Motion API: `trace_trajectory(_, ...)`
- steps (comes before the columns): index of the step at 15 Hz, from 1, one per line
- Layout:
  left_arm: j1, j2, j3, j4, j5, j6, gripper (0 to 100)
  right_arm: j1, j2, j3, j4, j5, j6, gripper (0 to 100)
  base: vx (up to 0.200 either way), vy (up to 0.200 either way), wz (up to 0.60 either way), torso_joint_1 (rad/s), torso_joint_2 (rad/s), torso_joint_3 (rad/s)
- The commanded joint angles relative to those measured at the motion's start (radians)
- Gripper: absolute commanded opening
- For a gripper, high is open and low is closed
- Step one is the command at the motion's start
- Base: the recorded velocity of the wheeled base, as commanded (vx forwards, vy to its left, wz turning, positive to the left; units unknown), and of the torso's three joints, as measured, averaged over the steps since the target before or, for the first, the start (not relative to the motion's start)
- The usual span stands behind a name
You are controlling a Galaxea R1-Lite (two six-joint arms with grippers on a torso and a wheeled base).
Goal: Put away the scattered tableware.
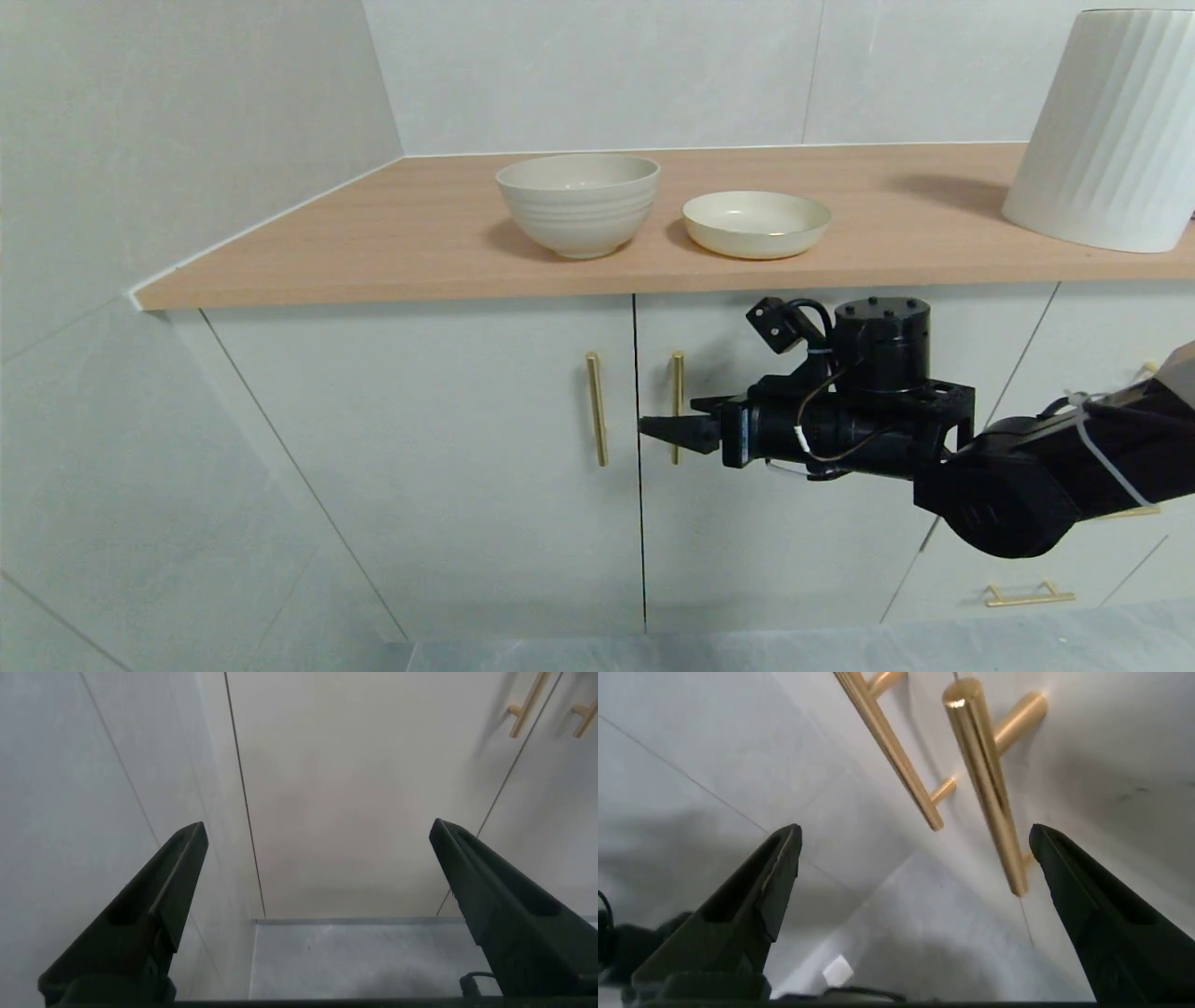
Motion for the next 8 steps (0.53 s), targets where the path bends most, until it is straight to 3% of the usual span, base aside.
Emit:
trace_trajectory(1, 0.0, 0.0, 0.0, 0.0, 0.0, 0.0, 100, 0.004, 0.029, 0.005, -0.025, 0.0, 0.003, 100, 0.0, 0.0, 0.0, 0.0, 0.0, 0.0)
trace_trajectory(8, 0.0, 0.0, 0.0, 0.0, 0.0, 0.0, 100, 0.042, 0.092, 0.004, -0.16, -0.071, 0.06, 100, 0.0, 0.0, 0.0, 0.0, 0.0, 0.0)
